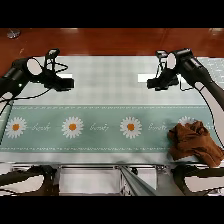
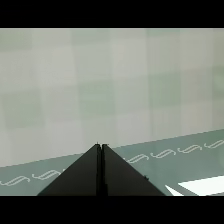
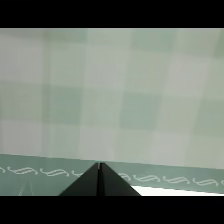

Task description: Fold the shirts.

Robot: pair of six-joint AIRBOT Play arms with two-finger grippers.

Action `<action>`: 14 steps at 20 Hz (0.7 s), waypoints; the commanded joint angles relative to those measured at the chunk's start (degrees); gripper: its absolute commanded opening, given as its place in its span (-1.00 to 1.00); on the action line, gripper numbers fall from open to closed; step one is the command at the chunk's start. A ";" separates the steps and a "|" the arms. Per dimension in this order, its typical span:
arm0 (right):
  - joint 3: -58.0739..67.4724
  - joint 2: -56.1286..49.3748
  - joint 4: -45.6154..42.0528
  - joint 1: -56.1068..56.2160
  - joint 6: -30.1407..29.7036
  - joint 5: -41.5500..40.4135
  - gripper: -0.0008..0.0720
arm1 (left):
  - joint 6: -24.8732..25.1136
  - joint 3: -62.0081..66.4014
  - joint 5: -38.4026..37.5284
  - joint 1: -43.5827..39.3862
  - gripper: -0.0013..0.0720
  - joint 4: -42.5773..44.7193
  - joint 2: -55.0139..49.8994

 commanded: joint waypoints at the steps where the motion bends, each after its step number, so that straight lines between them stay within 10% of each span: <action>1: 0.04 0.04 0.09 -0.02 0.09 -1.20 -0.88 | -0.04 0.00 2.99 -0.02 -0.90 -0.04 -0.37; 3: 0.68 0.46 -0.31 -0.11 -0.28 1.73 -0.80 | -0.15 0.09 1.25 -0.02 -0.82 -1.27 -0.26; 4: 1.09 1.07 -1.55 -0.42 -0.42 3.76 -0.02 | 0.07 0.57 -1.29 0.00 -0.32 -1.16 -0.26; 5: 1.09 2.25 -3.48 -0.59 -1.31 5.84 0.75 | 0.20 1.31 -4.52 0.09 0.78 -1.01 -0.24; 6: 1.09 3.87 -6.32 -0.83 -2.34 8.35 0.75 | 2.45 2.29 -7.78 0.11 0.95 -1.07 0.07; 14: -14.01 34.16 -12.02 -10.21 0.81 23.43 0.76 | 4.72 -12.81 -6.78 -2.56 0.95 -8.59 27.34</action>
